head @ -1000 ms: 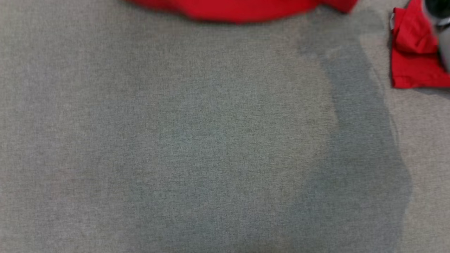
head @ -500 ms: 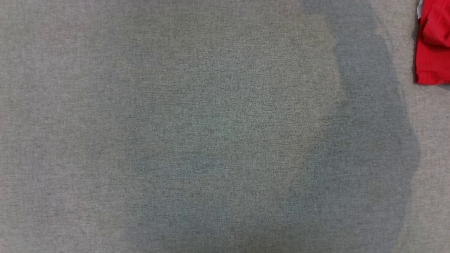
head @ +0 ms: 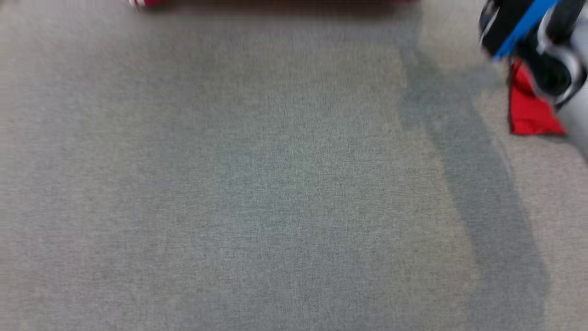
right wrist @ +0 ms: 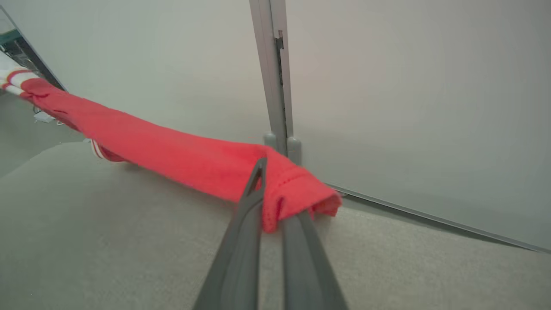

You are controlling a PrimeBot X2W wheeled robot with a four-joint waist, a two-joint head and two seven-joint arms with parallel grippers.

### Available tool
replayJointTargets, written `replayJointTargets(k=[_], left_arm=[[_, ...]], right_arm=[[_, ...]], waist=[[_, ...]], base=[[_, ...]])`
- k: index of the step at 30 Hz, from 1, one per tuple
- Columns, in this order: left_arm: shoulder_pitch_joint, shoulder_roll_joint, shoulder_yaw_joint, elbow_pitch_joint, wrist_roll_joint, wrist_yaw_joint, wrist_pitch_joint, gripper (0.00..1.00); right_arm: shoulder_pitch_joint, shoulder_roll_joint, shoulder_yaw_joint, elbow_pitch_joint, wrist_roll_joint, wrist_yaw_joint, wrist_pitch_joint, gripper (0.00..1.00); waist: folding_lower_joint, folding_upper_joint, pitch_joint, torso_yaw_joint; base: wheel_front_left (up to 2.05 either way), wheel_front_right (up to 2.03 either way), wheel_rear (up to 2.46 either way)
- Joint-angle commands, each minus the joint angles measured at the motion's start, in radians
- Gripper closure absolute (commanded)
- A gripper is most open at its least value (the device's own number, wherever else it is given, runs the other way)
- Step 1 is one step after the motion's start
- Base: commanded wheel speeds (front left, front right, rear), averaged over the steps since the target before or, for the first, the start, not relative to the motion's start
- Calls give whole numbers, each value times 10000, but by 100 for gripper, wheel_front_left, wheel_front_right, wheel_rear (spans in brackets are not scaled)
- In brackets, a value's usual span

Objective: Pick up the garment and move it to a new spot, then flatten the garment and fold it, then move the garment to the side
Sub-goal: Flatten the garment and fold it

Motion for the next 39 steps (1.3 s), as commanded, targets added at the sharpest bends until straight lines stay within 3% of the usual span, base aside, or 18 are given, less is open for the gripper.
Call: replayJointTargets(k=[1, 10, 18, 26, 33, 39], left_arm=[[669, 326, -315, -364, -237, -8, 320, 100], [3793, 2314, -1911, -3159, -2234, 49, 3519, 100], [6458, 3910, -2782, -6035, -3609, 1125, 4912, 100], [8581, 5391, -3739, -8606, -4726, 1980, 5724, 100], [9127, 6047, -3839, -9832, -5313, 2462, 5830, 100], [8591, 5990, -3472, -9949, -5532, 2485, 5989, 100]], right_arm=[[564, -127, 191, -108, 262, 2, 231, 100], [3267, -488, 1468, -727, 1683, 2, 2454, 100], [5424, -1108, 2015, -1820, 2505, 2, 3632, 100], [7193, -2291, 2271, -2858, 2688, 2, 5232, 100], [7922, -3444, 1767, -4196, 2506, 2, 6488, 100], [7911, -3609, 734, -4796, 2405, 2, 7299, 100]], waist=[[2, 1, -548, -269], [2, 1, -2670, -372], [2, 1, -3648, -468], [2, 1, -4023, -574], [2, 1, -4144, -626], [2, 1, -3935, -605]], base=[[0, 0, 0], [0, 0, 0], [0, 0, 0], [0, 0, 0], [0, 0, 0], [0, 0, 0]])
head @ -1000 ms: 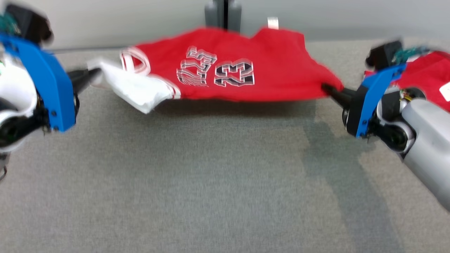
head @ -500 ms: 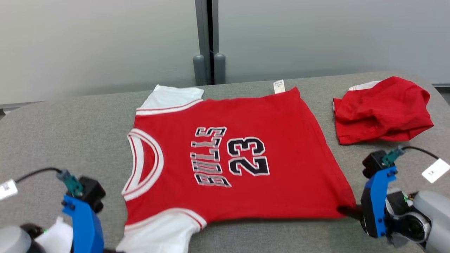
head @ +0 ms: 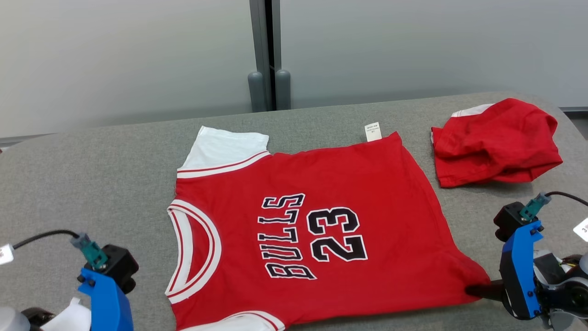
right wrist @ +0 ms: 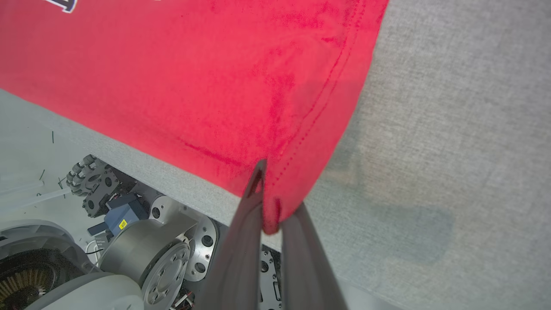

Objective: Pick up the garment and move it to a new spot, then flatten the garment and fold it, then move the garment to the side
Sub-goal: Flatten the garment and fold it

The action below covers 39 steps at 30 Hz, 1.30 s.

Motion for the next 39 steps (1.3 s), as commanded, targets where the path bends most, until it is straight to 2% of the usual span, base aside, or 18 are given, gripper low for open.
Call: replayJointTargets(k=[1, 6, 14, 22, 23, 24, 25, 26, 27, 28, 29, 34, 39], left_arm=[[-331, -201, 171, 174, -120, 27, 124, 100], [-1150, -845, 364, 1271, -55, -86, 701, 100], [-2640, -2312, 472, 3453, 302, -380, 1508, 100], [-3538, -3943, 453, 5992, 822, -743, 1148, 100], [-3605, -4085, 468, 6312, 881, -807, 1050, 100], [-3658, -4210, 458, 6608, 928, -895, 992, 100], [-3704, -4364, 481, 6880, 931, -973, 893, 100], [-3736, -4526, 511, 7143, 949, -1079, 785, 100], [-3762, -4668, 541, 7358, 968, -1186, 652, 74], [-3769, -4770, 572, 7580, 1002, -1275, 493, 45], [-3749, -4838, 583, 7807, 1029, -1361, 375, 0], [-3595, -4956, 650, 8321, 1214, -1746, -203, 0], [-3612, -4899, 1057, 8680, 2362, -2016, -2832, 0]], right_arm=[[37, 73, -292, 10, -88, 2, 261, 100], [-376, 748, -1004, 332, -167, 2, 1024, 100], [-1597, 2189, -1894, 2110, -653, 2, 1952, 100], [-2566, 3601, -2527, 4169, -1233, 2, 1815, 100], [-2624, 3787, -2565, 4405, -1286, 2, 1759, 96], [-2720, 3910, -2598, 4573, -1360, 2, 1683, 87], [-2829, 3993, -2620, 4753, -1444, 2, 1569, 73], [-2889, 4088, -2632, 4915, -1503, 2, 1471, 63], [-2938, 4178, -2668, 5068, -1567, 2, 1347, 45], [-2998, 4276, -2707, 5239, -1633, 2, 1165, 0], [-3039, 4385, -2734, 5359, -1684, 2, 986, 0], [-3097, 4490, -2760, 5695, -1982, 2, 169, 0], [-2812, 4433, -3028, 4828, -2294, 2, -2690, 0]], waist=[[0, 0, 105, 41], [0, 0, 402, -10], [0, 0, 916, -165], [0, 0, 1130, -299], [0, 0, 1140, -316], [0, 0, 1154, -329], [0, 0, 1172, -337], [0, 0, 1185, -342], [0, 0, 1192, -350], [0, 0, 1195, -361], [0, 0, 1193, -375], [0, 0, 1057, -356], [0, 0, 699, -327]], base=[[0, 0, 0], [0, 0, 0], [0, 0, 0], [0, 0, 0], [0, 0, 0], [0, 0, 0], [0, 0, 0], [0, 0, 0], [0, 0, 0], [0, 0, 0], [0, 0, 0], [0, 0, 0], [0, 0, 0]])
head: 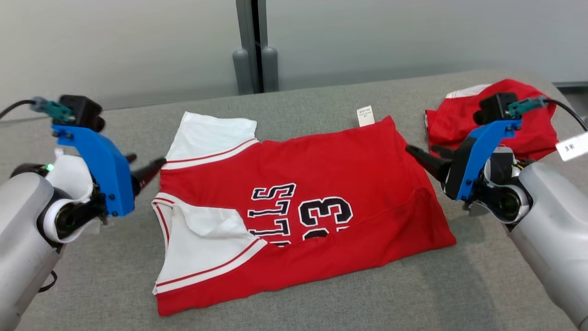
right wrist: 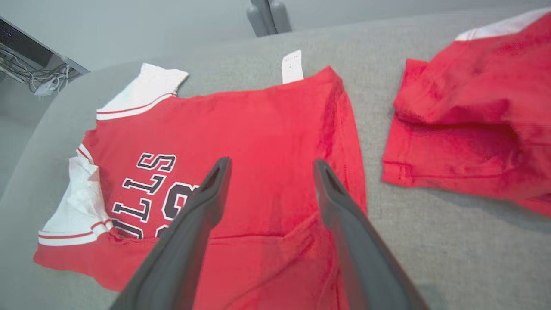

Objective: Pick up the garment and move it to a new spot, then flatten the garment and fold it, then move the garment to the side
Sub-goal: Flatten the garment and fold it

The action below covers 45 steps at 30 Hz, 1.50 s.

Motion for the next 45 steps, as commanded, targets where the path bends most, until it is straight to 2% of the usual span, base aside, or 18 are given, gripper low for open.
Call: replayJointTargets(k=[1, 4, 7, 10, 13, 15, 16, 17, 19, 23, 27, 32, 37, 41, 45], left_arm=[[112, 5, 142, 73, 222, -58, -655, 0], [478, -29, 421, 72, 655, -36, -2289, 0], [861, 127, 578, -116, 1311, 200, -3886, 0], [1475, 41, 912, -421, 1560, 707, -5408, 0], [2146, 76, 1044, -804, 2076, 1427, -6835, 0], [2613, 97, 1057, -1094, 2494, 2030, -7611, 0], [3158, -17, 1272, -1473, 2745, 2497, -8017, 0], [3425, -15, 1393, -1666, 2921, 2756, -8115, 0], [4067, -219, 1772, -2079, 2984, 3118, -8196, 0], [5460, -773, 3092, -2973, 3905, 3688, -8207, 0], [6927, -1464, 4458, -3577, 5202, 3835, -8210, 0], [8060, -2337, 5370, -3714, 6197, 3375, -8212, 0], [8248, -2750, 5769, -3271, 6731, 2778, -8212, 0], [8295, -2901, 5874, -2729, 6804, 2560, -8204, 0], [8296, -3104, 5548, -2188, 6446, 2489, -7242, 0]], right_arm=[[290, -15, -74, -265, -6, 3, -616, 0], [715, -158, -87, -830, -238, 2, -2152, 0], [1109, -233, -102, -1230, -714, 3, -3713, 0], [1626, -176, -332, -1468, -1100, 2, -5215, 0], [2227, -4, -618, -1478, -1569, 3, -6297, 0], [2716, 140, -1016, -1475, -1803, 2, -6596, 0], [3248, 268, -1421, -1517, -2169, 2, -6730, 0], [3507, 345, -1657, -1569, -2407, 2, -6749, 0], [3922, 509, -2392, -1812, -2951, 2, -6774, 0], [5222, 1055, -3850, -2485, -4206, 2, -6771, 0], [6357, 1427, -4904, -3040, -5314, 3, -6775, 0], [7176, 1801, -5678, -3320, -5939, 3, -6777, 0], [7119, 1898, -5830, -3293, -6312, 2, -6772, 0], [6888, 1850, -5919, -2970, -6592, 2, -6386, 0], [6427, 1806, -5878, -2177, -6866, 2, -5536, 0]], waist=[[0, -2, -152, -30], [0, -2, -433, -16], [0, -2, -659, -7], [0, -2, -865, 49], [0, -2, -1070, 161], [0, -2, -1180, 260], [0, -2, -1276, 356], [0, -2, -1304, 390], [0, -2, -1332, 429], [0, -2, -1358, 541], [0, -2, -1337, 578], [0, -2, -1251, 627], [0, -2, -1222, 608], [0, -2, -1226, 591], [0, -2, -1137, 578]], base=[[0, 0, 0], [0, 0, 0], [0, 0, 0], [0, 0, 0], [0, 0, 0], [0, 0, 0], [0, 0, 0], [0, 0, 0], [0, 0, 0], [0, 0, 0], [0, 0, 0], [0, 0, 0], [0, 0, 0], [0, 0, 0], [0, 0, 0]])
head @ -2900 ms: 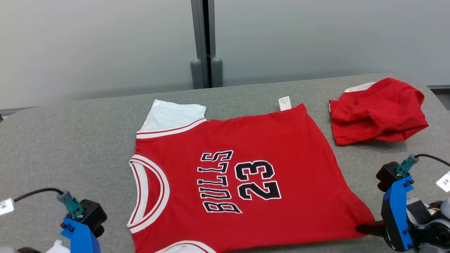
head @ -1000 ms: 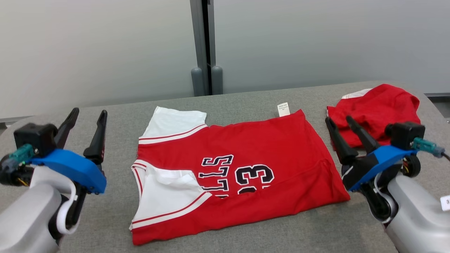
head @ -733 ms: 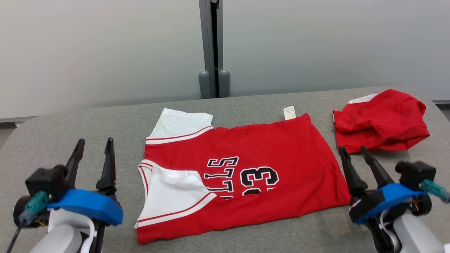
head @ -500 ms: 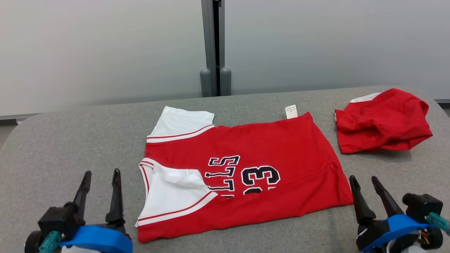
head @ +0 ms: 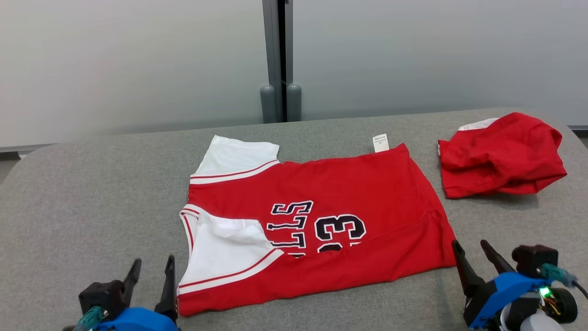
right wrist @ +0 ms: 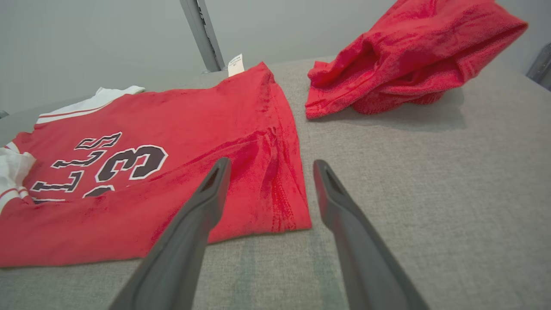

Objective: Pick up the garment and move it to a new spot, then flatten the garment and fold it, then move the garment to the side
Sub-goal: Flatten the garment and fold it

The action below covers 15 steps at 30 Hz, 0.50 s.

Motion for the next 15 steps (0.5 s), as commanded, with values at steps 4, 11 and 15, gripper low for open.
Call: replayJointTargets(k=[4, 11, 15], left_arm=[[-233, -201, -295, 718, -557, -186, 1306, 0], [-786, -411, -878, 1474, -803, -479, 2837, 0], [-1097, -528, -1040, 1954, -879, -327, 3508, 0]], right_arm=[[-959, -14, 120, 1152, -309, 3, 930, 0], [-2025, 48, 387, 2785, -620, 3, 1873, 0], [-2431, 85, 461, 3500, -768, 3, 2138, 0]], waist=[[0, 1, 225, 19], [0, 1, 638, 200], [0, 1, 794, 249]], base=[[0, 0, 0], [0, 0, 0], [0, 0, 0]])
